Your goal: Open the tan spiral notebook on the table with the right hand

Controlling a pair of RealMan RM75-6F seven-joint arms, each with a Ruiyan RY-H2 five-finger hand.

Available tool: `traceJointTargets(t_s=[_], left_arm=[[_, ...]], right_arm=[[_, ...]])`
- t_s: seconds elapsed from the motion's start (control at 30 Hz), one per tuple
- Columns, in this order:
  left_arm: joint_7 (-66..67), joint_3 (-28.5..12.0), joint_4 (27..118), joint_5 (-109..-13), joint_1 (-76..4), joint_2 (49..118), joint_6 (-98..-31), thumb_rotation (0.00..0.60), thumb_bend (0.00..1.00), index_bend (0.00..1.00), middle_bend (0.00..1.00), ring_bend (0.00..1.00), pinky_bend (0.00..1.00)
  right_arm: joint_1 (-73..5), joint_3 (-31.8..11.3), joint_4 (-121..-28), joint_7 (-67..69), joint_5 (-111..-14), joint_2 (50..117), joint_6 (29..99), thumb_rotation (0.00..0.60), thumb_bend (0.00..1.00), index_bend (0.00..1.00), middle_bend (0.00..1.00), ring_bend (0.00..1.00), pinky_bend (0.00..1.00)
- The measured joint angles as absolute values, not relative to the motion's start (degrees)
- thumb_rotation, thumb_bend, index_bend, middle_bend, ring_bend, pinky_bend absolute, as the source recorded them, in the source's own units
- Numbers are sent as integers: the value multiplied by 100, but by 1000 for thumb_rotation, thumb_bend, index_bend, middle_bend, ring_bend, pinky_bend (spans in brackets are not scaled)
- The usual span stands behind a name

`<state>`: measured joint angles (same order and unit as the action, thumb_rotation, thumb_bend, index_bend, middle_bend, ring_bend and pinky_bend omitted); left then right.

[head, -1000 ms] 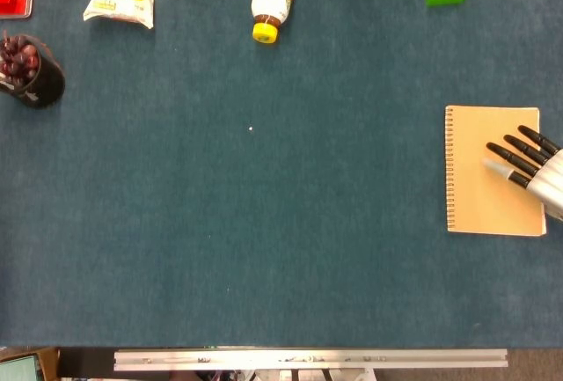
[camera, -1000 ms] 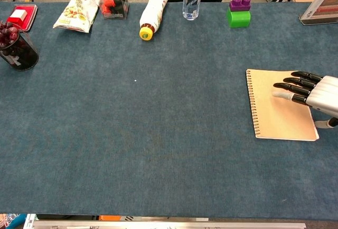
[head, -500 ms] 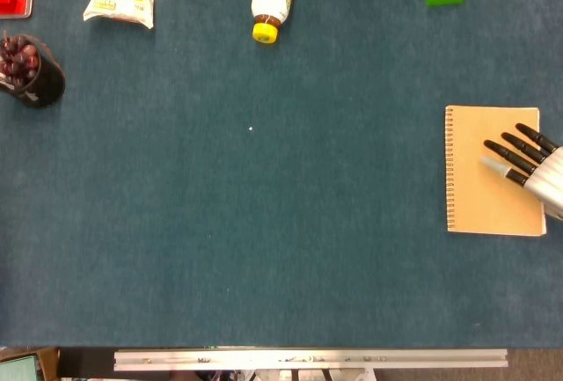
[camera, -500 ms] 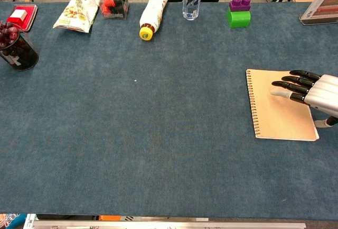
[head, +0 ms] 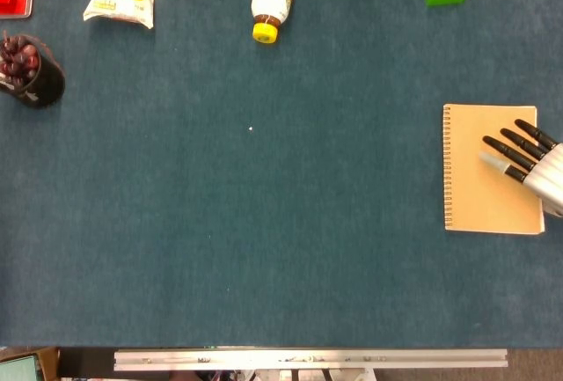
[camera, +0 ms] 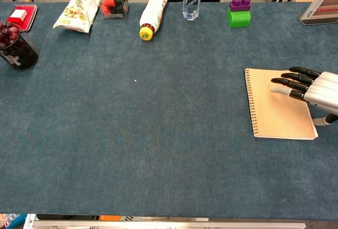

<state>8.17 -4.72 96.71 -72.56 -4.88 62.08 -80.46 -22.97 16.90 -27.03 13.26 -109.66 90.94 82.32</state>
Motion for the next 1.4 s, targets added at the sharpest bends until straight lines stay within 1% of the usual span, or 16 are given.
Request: traceJointTargets(t_s=[0.4,1.17,1.33,1.4], left_arm=[[830,-474,9673,-7254,-492,6213,-8043,600,241,475,302,247,378],[820,-467,9670,-7265,-492,6207,-8040,600,241,475,303,247,378],[820,-467,9673,-7261,-492,6205,-8036,600,241,475,303,247,378],[813,-468,9674,-7260,-492,6204,-8035,600,241,475,303,247,378]], right_arm=[[-2332,1667,-2788,1360,-10968,9065,8332,600,9,0,18,0,60],[-2437,1576,-3057,1270,-10948,8956,8436,600,207,0,45,0,60],[-2443,1565,-3114,1270,-10940,8940,8435,600,226,2,52,0,60],[-2443,1562,-3125,1266,-10937,8936,8424,600,228,24,55,0,60]])
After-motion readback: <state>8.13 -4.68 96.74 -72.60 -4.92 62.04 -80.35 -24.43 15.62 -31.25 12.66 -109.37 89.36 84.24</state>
